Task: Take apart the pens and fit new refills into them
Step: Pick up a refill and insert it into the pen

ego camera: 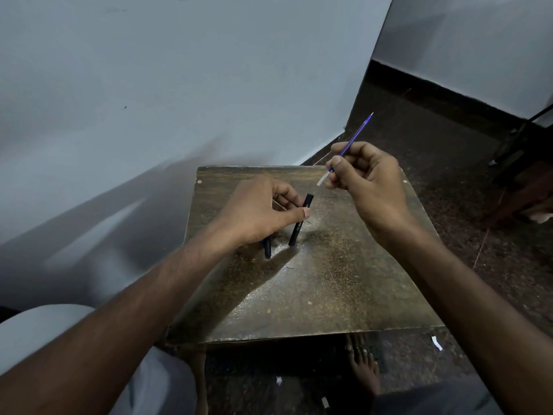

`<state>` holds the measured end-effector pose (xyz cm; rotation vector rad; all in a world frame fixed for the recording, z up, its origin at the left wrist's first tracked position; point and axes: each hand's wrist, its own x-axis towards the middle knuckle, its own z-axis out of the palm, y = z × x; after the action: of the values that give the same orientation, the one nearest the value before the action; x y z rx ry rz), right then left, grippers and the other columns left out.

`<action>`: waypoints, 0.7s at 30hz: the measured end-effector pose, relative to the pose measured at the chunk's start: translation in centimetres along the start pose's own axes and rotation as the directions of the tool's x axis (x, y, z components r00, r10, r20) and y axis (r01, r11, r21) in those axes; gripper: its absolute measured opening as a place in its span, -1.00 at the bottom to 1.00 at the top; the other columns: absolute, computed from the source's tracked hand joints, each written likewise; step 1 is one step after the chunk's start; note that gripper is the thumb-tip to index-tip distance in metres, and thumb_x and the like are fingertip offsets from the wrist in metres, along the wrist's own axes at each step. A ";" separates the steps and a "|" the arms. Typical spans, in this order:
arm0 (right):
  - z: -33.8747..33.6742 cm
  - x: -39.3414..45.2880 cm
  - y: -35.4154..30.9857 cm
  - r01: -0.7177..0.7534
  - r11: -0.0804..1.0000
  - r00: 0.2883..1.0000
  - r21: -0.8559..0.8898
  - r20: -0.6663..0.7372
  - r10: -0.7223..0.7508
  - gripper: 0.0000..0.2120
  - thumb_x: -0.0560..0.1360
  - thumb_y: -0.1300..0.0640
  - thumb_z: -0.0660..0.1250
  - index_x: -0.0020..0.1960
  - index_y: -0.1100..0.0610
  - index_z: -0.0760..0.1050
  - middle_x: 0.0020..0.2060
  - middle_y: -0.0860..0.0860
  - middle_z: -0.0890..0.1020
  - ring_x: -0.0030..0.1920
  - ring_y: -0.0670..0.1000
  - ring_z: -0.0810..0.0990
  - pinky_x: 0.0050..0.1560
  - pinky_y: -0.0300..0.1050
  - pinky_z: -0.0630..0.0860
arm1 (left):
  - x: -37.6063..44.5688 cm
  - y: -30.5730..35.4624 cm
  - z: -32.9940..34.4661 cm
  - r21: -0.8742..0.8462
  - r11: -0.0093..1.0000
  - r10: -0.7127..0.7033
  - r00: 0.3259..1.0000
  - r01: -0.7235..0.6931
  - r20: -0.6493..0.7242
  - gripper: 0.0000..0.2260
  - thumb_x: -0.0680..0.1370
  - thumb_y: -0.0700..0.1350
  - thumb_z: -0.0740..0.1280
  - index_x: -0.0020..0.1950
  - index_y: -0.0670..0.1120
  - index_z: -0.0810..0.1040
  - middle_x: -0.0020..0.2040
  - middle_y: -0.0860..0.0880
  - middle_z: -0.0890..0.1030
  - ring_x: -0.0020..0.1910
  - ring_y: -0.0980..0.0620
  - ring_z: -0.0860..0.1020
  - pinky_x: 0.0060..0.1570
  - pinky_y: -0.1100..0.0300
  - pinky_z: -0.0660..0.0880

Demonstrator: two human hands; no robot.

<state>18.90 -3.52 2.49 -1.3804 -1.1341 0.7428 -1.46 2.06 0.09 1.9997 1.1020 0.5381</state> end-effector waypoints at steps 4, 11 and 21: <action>0.2 -0.2 0.3 -0.007 1.000 0.999 -0.014 0.047 0.008 -0.81 0.67 0.29 0.38 0.28 0.25 0.59 -0.10 0.10 0.72 -0.18 -0.04 0.70 -0.06 -0.16 0.67 | 0.0 0.1 0.0 -0.001 1.000 0.014 1.000 -0.014 0.004 -0.89 0.49 0.15 0.61 -0.11 0.18 0.74 -0.24 0.31 0.73 -0.24 0.38 0.68 -0.27 0.53 0.51; 0.2 -0.4 1.0 0.042 0.970 0.985 -0.241 0.175 0.000 -0.83 0.63 0.10 0.47 0.21 0.02 0.65 -0.11 -0.02 0.74 -0.11 -0.01 0.74 -0.05 0.00 0.69 | -0.1 0.1 -0.1 -0.002 0.999 0.035 0.999 -0.036 -0.034 -0.88 0.50 0.17 0.60 -0.10 0.19 0.73 -0.23 0.27 0.74 -0.22 0.39 0.68 -0.27 0.54 0.49; 0.1 -1.0 0.5 -0.001 0.941 0.956 -0.338 0.275 0.099 -0.67 0.53 -0.01 0.43 0.28 -0.02 0.65 0.01 -0.04 0.80 0.00 -0.06 0.78 0.06 0.03 0.70 | -0.2 0.4 -0.4 -0.016 0.999 0.033 0.984 -0.037 -0.173 -0.83 0.52 0.17 0.58 0.02 0.14 0.76 -0.19 0.23 0.74 -0.18 0.42 0.67 -0.27 0.58 0.46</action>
<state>18.63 -4.34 1.79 -1.6257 -1.5139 0.8348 -1.60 1.89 0.64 1.9880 1.1617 0.7496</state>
